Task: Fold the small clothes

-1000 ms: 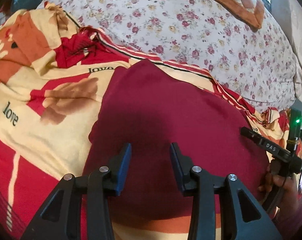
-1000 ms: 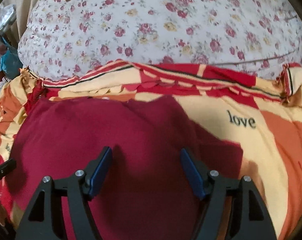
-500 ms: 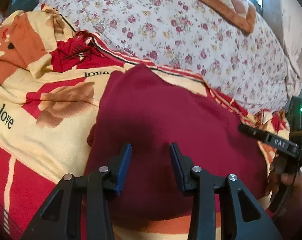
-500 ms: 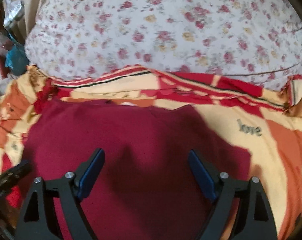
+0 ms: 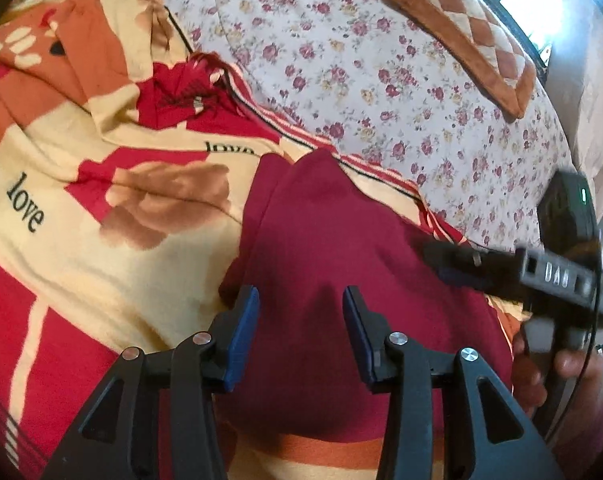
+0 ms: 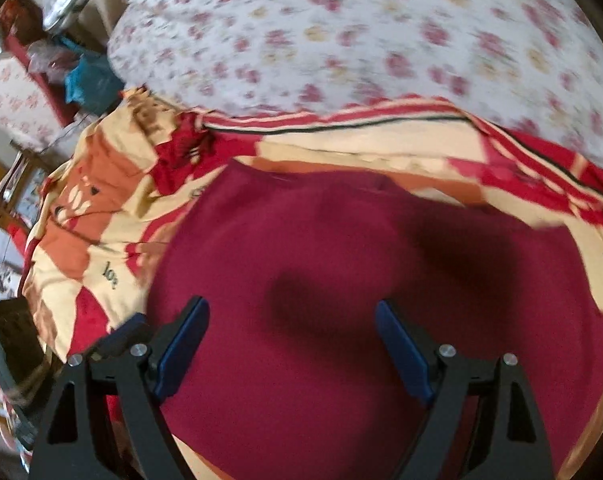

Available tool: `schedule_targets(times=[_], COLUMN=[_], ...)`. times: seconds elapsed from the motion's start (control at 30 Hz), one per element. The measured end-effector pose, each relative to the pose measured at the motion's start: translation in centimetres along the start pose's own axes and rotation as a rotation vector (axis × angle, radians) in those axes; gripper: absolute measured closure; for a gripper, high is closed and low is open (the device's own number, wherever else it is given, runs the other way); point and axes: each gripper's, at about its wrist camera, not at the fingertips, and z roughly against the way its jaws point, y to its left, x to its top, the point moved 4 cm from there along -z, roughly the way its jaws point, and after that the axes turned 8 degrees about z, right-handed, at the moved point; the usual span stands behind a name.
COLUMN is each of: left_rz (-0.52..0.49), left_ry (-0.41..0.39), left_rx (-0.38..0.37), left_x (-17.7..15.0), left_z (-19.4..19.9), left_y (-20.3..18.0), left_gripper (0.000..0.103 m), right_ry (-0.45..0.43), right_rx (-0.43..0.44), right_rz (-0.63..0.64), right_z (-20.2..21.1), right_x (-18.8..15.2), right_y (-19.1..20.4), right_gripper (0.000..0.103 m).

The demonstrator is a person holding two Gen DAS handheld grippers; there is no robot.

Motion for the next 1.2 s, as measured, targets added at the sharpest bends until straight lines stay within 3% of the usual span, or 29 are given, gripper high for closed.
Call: schedule_targets(times=[0.13, 0.43, 0.83, 1.0, 1.07, 1.1, 1.2], left_rz=[0.04, 0.066, 0.07, 0.071, 0.068, 0.068, 0.076], left_ry=[0.016, 0.03, 0.026, 0.024, 0.024, 0.023, 0.013], left_rx=[-0.031, -0.063, -0.061, -0.059, -0.056, -0.055, -0.06], left_x=[0.2, 0.5, 0.7, 0.7, 0.8, 0.8, 1.1], left_z=[-0.2, -0.3, -0.4, -0.3, -0.4, -0.4, -0.3], left_y=[0.6, 1.1, 1.2, 1.0, 1.0, 1.0, 1.1], left_gripper=[0.08, 0.078, 0.077, 0.077, 0.077, 0.077, 0.076], right_ry=[0.081, 0.17, 0.229, 0.192, 0.174, 0.167, 0.154], right_rx=[-0.003, -0.009, -0.072, -0.12, -0.159, -0.198, -0.169], right_rz=[0.059, 0.205, 0.266, 0.297, 0.312, 0.336, 0.376], right_z=[-2.5, -7.8, -12.1, -12.3, -12.1, -11.8, -10.6], right_x=[2.4, 5.2, 6.7, 6.5, 6.3, 6.2, 5.9], right_y=[2.2, 7.6, 9.4, 9.3, 9.1, 8.9, 8.8], right_gripper=[0.015, 0.015, 0.008, 0.009, 0.018, 0.033, 0.057])
